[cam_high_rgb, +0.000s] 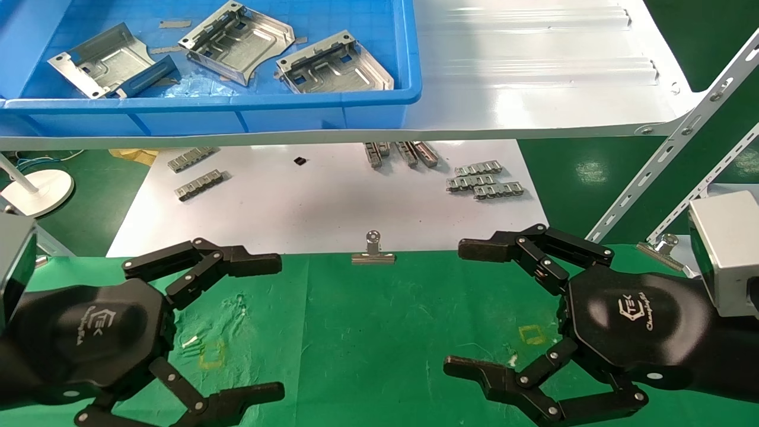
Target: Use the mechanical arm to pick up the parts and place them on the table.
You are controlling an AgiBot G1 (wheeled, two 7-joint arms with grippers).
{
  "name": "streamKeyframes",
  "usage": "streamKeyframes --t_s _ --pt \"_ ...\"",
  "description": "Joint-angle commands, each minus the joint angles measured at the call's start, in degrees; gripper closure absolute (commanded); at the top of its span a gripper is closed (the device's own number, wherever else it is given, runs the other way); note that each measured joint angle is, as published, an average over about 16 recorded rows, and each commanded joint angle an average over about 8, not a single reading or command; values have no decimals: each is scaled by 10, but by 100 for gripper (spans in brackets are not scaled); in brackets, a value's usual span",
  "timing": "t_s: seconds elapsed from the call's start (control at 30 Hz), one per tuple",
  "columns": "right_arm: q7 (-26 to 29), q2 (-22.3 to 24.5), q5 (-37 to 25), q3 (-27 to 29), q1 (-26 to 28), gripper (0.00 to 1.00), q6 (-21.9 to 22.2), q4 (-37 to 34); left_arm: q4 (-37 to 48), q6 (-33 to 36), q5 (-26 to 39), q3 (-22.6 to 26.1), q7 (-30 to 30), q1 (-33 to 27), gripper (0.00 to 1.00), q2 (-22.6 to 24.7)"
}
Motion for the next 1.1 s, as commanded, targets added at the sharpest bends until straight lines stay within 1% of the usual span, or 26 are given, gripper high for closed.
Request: streamKeyframes --t_s 0.03,0.17,0.2,0.43,0.47,1.1 --pt "0 0 0 0 0 0 0 0 0 0 0 0 0 0 0 0" --pt "0 0 0 0 0 0 0 0 0 0 0 0 0 0 0 0" --pt "0 0 0 0 0 5 0 0 0 0 0 0 0 0 0 0" --pt "0 0 0 0 0 93 0 0 0 0 0 0 0 0 0 0" --pt "0 0 0 0 0 100 0 0 0 0 0 0 0 0 0 0" --pt "0 0 0 0 0 100 0 0 0 0 0 0 0 0 0 0"
